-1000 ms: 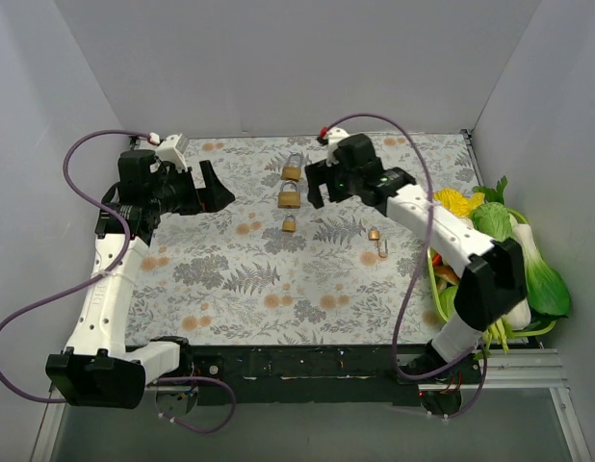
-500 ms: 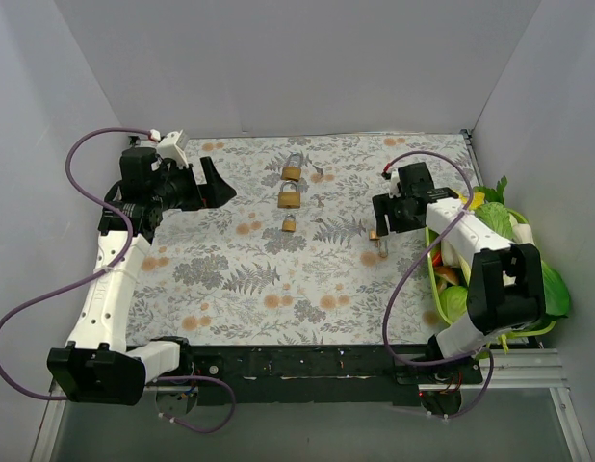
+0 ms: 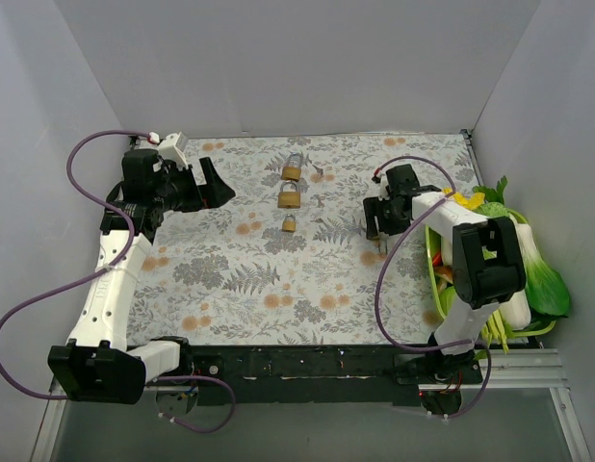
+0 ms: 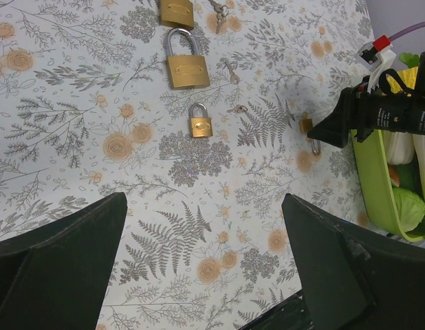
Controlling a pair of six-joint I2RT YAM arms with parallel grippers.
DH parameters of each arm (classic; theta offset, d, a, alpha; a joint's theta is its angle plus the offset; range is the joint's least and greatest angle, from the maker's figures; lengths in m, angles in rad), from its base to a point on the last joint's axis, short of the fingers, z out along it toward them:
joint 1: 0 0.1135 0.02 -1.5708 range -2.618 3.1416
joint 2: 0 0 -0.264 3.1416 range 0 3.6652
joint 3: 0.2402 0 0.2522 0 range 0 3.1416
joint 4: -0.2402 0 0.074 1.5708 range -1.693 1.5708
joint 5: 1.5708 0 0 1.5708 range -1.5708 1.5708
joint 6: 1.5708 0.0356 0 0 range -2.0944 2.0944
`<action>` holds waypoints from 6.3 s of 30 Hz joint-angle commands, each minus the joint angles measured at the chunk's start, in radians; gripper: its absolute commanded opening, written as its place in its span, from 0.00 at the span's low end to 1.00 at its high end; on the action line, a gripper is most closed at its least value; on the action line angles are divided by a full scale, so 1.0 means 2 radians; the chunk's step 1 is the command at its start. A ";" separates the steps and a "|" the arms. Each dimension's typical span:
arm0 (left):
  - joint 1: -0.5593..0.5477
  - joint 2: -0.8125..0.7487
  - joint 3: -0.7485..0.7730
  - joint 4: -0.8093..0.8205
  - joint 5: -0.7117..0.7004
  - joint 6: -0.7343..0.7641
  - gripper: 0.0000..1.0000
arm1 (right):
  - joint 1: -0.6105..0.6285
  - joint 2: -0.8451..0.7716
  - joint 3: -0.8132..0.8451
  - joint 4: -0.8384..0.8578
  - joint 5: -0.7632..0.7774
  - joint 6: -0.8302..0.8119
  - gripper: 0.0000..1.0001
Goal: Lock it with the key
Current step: Pick up the lock from the center of the board, then lock the lock.
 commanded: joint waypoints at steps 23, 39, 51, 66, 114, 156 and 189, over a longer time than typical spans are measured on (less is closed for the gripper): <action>0.002 -0.010 -0.020 0.014 -0.044 0.017 0.98 | 0.034 0.072 0.052 0.019 0.071 0.037 0.21; -0.029 -0.036 -0.108 0.179 0.144 -0.033 0.98 | 0.044 -0.045 0.189 0.017 -0.123 0.235 0.01; -0.250 0.077 -0.065 0.231 -0.087 -0.046 0.78 | 0.093 -0.062 0.170 0.019 -0.101 0.343 0.01; -0.353 0.171 -0.001 0.242 -0.203 -0.019 0.50 | 0.116 -0.070 0.158 0.015 -0.079 0.351 0.01; -0.394 0.146 -0.005 0.227 -0.233 0.017 0.00 | 0.081 -0.079 0.153 0.008 -0.083 0.310 0.93; -0.360 0.047 0.028 -0.060 0.160 0.307 0.00 | 0.153 -0.308 0.027 -0.117 -0.462 -0.275 0.61; -0.360 0.058 0.049 0.040 0.164 0.213 0.00 | 0.215 -0.304 -0.021 -0.015 -0.431 -0.209 0.01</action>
